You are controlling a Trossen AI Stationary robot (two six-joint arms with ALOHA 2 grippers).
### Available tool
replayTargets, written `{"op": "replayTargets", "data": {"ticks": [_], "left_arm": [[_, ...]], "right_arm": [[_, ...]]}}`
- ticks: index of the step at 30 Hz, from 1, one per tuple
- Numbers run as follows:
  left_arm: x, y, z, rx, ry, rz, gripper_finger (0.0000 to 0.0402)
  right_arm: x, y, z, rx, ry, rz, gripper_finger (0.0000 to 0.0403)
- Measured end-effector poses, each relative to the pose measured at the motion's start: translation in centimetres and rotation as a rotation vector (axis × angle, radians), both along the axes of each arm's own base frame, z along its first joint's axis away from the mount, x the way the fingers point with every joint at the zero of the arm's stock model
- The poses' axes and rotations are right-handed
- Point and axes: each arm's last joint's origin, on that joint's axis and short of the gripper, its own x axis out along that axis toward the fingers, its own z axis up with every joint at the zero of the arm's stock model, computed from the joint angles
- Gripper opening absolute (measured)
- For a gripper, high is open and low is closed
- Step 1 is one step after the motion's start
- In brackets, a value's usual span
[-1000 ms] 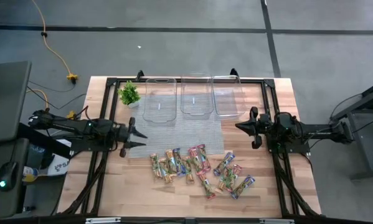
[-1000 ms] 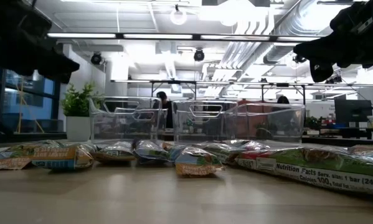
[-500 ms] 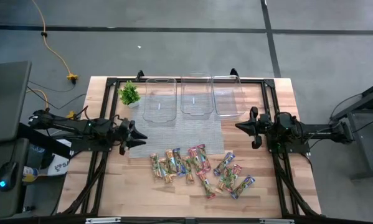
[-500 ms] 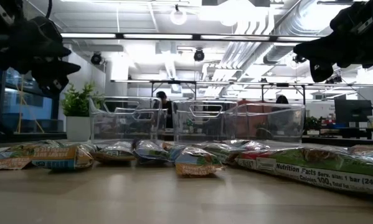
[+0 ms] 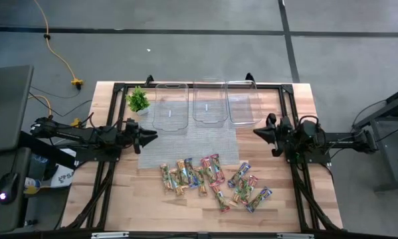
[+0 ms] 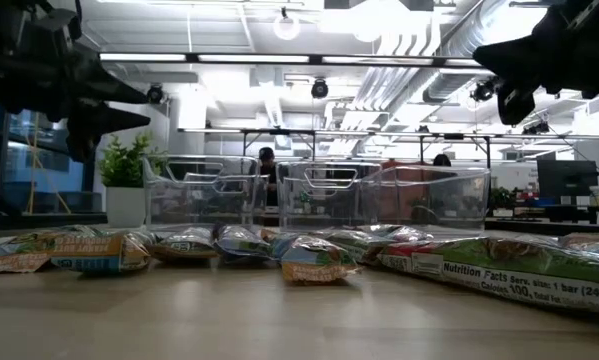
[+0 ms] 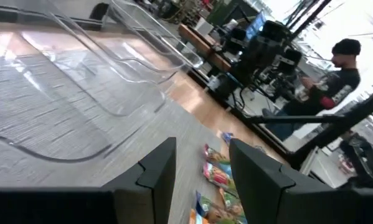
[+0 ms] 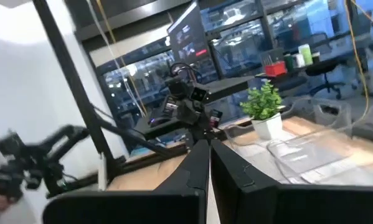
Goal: Pick and place Granola Bars by type
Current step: Put the yellow granola bar into the right transparent bin
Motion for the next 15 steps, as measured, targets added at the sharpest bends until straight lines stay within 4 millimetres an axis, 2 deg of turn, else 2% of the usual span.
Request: {"op": "replayTargets", "data": {"ticks": [5, 10, 15], "left_arm": [[0.0, 0.0, 0.5, -0.063, -0.037, 0.023, 0.0142], [-0.2, 0.2, 2.8, -0.11, -0.116, 0.085, 0.0142], [-0.6, 0.4, 5.3, -0.008, -0.152, 0.104, 0.0142]], "right_arm": [[0.0, 0.0, -0.1, 0.084, 0.002, 0.006, 0.0], [0.0, -0.1, 0.1, 0.112, -0.015, -0.011, 0.0], [-0.2, -0.2, 1.2, 0.064, -0.043, -0.044, 0.0]]}}
